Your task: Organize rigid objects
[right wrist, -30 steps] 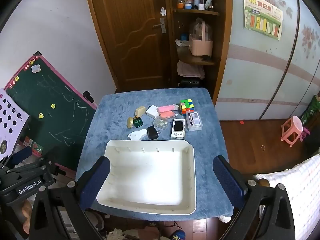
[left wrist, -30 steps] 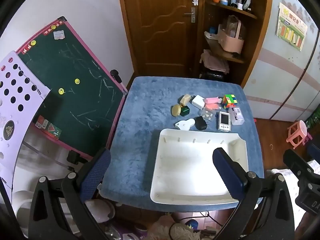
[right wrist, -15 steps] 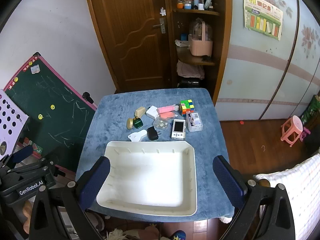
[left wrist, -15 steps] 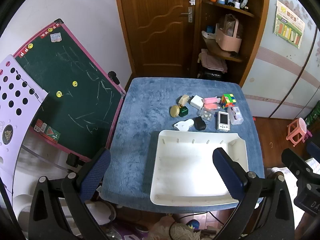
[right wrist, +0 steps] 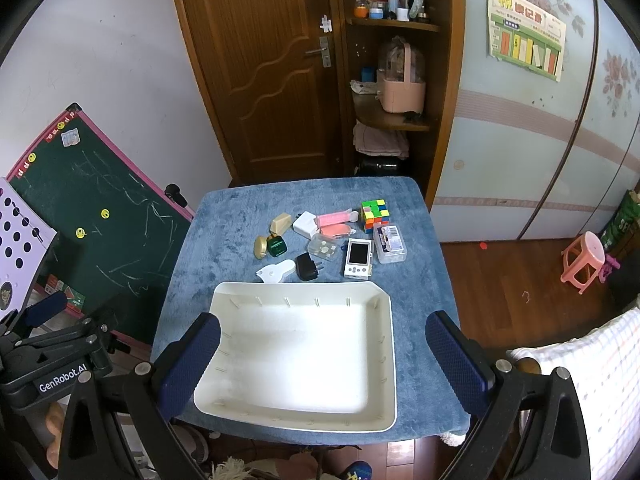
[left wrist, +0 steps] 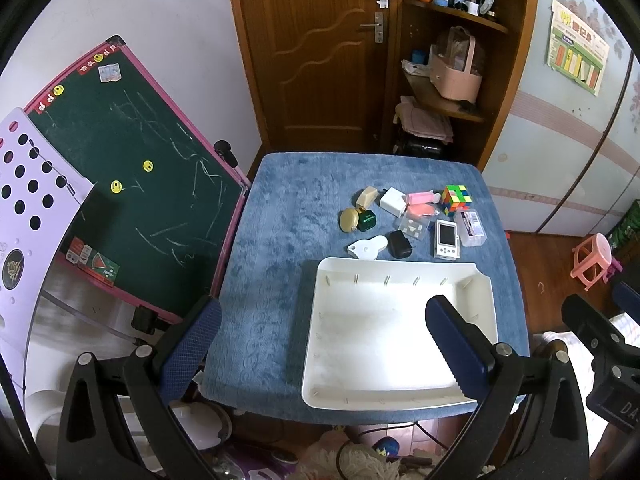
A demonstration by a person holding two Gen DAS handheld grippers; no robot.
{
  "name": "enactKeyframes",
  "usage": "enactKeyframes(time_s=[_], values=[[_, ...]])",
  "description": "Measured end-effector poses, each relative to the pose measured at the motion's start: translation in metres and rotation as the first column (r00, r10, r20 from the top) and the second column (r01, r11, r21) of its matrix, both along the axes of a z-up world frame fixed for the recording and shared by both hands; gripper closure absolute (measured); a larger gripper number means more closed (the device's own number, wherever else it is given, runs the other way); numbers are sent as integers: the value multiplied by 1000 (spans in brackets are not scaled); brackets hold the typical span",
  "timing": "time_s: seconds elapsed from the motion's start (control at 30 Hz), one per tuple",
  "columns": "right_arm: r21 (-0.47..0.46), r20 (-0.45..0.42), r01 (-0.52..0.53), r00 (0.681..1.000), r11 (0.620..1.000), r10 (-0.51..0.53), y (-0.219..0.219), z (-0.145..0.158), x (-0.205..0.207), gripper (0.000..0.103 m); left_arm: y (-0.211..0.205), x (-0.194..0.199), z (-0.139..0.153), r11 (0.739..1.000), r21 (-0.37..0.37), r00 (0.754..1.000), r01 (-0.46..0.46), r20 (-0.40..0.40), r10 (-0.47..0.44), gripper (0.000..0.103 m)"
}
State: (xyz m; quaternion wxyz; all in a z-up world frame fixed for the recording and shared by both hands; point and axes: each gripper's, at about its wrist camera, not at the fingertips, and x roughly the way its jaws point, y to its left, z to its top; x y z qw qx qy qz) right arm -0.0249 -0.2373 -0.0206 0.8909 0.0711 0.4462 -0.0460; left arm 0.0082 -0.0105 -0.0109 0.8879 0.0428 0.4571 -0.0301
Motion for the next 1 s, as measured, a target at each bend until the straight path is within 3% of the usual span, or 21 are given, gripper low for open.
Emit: enactKeyframes(time_s=[0.67,1.0], values=[[-11,-5,0,1000,1000,-1,4,-4,3,0,-3,-3,-5,1000,-2,1000,8,-3,-8,1],[-21,-8,11,1000,1000,-11,10,-6,6,0,-4,5,-2,998,25,998,60,3,-61,1]])
